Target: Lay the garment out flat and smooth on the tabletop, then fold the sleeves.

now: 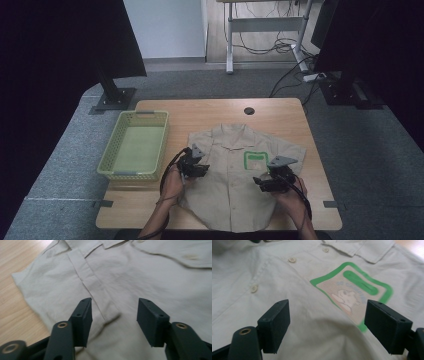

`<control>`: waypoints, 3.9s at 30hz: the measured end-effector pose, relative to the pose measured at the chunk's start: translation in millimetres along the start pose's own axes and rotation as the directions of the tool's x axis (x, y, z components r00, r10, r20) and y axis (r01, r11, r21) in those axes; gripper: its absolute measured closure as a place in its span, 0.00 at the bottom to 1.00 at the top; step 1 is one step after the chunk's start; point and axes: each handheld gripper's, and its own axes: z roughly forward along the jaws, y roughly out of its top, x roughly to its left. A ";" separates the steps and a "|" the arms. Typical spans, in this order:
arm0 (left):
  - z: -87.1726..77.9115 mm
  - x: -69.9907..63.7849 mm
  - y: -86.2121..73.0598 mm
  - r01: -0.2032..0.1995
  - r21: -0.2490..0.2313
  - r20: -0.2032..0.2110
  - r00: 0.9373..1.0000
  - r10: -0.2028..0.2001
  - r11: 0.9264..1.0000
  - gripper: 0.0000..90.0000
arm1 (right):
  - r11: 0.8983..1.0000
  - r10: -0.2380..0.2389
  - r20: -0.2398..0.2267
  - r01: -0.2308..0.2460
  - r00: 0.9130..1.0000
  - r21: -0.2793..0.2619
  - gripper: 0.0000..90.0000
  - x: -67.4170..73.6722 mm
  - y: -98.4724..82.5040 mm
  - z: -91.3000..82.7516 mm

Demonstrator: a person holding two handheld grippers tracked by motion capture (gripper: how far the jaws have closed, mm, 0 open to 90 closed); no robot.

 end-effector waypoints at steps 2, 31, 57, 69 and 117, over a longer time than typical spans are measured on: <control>9.1 2.0 1.0 0.020 0.021 -0.009 1.000 -0.020 1.000 0.58 | 1.000 0.006 -0.002 -0.006 1.000 0.017 0.22 -1.0 -1.0 11.6; -36.8 37.9 -12.9 0.147 0.062 -0.393 0.913 -0.112 0.987 0.90 | 0.997 0.065 0.060 -0.067 0.996 0.040 0.25 -17.6 -45.3 3.6; -22.0 -23.5 -58.7 0.087 -0.063 0.136 0.988 -0.078 0.994 0.23 | 0.997 0.070 0.055 -0.071 0.996 0.012 0.22 -17.3 -54.2 -2.5; -19.8 -28.5 -64.2 0.069 -0.089 0.110 0.992 -0.059 0.994 0.12 | 0.997 0.082 0.040 -0.082 0.996 0.010 0.19 -17.7 -54.0 -2.3; -38.5 0.1 -49.6 0.140 -0.117 0.031 0.990 -0.137 0.983 0.23 | 0.999 0.030 0.023 -0.031 0.999 0.031 0.08 23.2 -31.8 26.3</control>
